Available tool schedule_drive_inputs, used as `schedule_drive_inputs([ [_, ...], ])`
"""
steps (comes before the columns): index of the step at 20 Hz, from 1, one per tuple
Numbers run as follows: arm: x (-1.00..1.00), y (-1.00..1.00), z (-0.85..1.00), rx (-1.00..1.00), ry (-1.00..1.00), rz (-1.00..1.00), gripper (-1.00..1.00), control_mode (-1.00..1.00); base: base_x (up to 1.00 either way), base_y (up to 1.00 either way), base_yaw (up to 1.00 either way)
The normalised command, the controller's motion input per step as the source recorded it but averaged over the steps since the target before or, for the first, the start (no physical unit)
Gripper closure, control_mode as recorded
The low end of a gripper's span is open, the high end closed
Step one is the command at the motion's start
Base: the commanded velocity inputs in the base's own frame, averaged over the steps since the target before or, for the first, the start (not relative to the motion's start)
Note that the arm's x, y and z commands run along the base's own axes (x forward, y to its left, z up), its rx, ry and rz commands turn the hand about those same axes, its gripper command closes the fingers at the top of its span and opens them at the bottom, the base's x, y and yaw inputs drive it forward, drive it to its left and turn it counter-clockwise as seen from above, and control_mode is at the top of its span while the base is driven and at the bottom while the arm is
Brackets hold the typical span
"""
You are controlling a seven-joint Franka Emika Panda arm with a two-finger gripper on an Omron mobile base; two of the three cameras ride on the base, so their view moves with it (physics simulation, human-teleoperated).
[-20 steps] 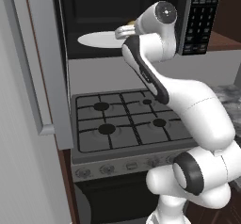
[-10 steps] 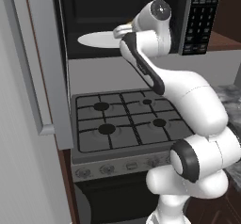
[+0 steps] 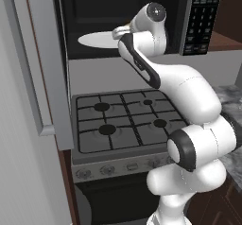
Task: Place the sponge inside the microwave to prepare for sanitizing.
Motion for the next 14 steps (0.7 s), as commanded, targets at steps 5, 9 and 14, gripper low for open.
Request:
schedule_drive_inputs([
  [5, 0.32, 0.00, -0.11, 0.00, 0.00, 0.00, 1.00, -1.00, 0.00, 0.00, 0.00],
  [9, 0.32, 0.00, -0.12, 0.00, 0.00, 0.00, 1.00, -1.00, 0.00, 0.00, 0.00],
  [14, 0.16, 0.01, -0.19, 0.00, 0.00, 0.00, 1.00, -1.00, 0.00, 0.00, 0.00],
])
